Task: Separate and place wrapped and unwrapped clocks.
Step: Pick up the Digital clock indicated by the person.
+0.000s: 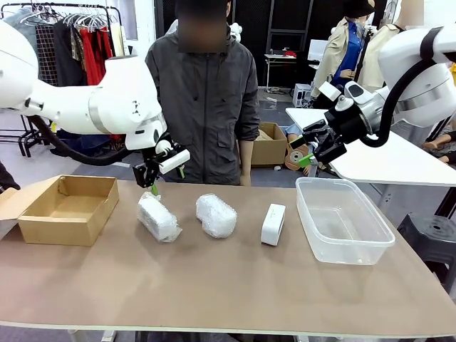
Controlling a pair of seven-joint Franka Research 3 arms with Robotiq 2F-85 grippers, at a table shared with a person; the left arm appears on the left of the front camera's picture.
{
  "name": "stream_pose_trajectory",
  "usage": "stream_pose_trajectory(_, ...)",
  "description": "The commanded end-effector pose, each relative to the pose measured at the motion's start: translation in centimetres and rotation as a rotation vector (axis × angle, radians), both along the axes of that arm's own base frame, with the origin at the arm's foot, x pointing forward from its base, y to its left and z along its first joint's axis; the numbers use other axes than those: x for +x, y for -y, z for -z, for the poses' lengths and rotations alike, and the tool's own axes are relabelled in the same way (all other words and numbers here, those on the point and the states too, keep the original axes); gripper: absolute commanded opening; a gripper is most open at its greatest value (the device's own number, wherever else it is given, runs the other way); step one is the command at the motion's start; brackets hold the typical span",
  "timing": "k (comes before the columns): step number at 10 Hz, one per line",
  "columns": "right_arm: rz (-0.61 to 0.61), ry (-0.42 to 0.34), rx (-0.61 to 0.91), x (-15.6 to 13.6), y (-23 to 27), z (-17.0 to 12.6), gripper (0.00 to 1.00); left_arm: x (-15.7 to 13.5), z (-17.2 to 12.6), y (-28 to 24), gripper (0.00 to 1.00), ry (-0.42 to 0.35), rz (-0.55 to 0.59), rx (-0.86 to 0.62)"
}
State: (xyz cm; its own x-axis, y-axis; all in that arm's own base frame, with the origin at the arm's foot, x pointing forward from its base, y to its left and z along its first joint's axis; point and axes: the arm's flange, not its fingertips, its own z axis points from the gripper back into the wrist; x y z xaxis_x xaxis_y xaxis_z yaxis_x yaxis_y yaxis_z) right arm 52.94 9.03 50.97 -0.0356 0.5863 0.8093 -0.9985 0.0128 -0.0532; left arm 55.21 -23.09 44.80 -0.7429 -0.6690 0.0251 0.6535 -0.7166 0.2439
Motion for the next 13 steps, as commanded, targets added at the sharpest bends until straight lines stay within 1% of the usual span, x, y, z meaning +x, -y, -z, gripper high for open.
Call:
stream_pose_trajectory(1,-0.007,-0.001,-0.006,0.0,0.1,0.0,1.00,1.7,1.4,0.1,1.00,-0.020,-0.028,0.051)
stream_pose_trajectory(3,-0.007,-0.001,-0.006,0.0,0.1,0.0,1.00,2.3,3.8,0.1,1.00,-0.036,-0.009,0.084)
stream_pose_trajectory(5,-0.007,-0.001,-0.006,0.0,0.1,0.0,1.00,2.4,5.8,-0.4,1.00,-0.001,0.032,0.096)
stream_pose_trajectory(7,-0.007,-0.001,-0.006,0.0,0.1,0.0,1.00,3.0,7.2,-0.9,1.00,0.008,0.018,0.109)
stream_pose_trajectory(9,-0.007,-0.001,-0.006,0.0,0.1,0.0,1.00,3.4,8.1,-1.4,1.00,-0.010,0.014,0.147)
stream_pose_trajectory(13,-0.007,-0.001,-0.006,0.0,0.1,0.0,1.00,3.3,9.2,-1.9,1.00,-0.067,0.029,0.158)
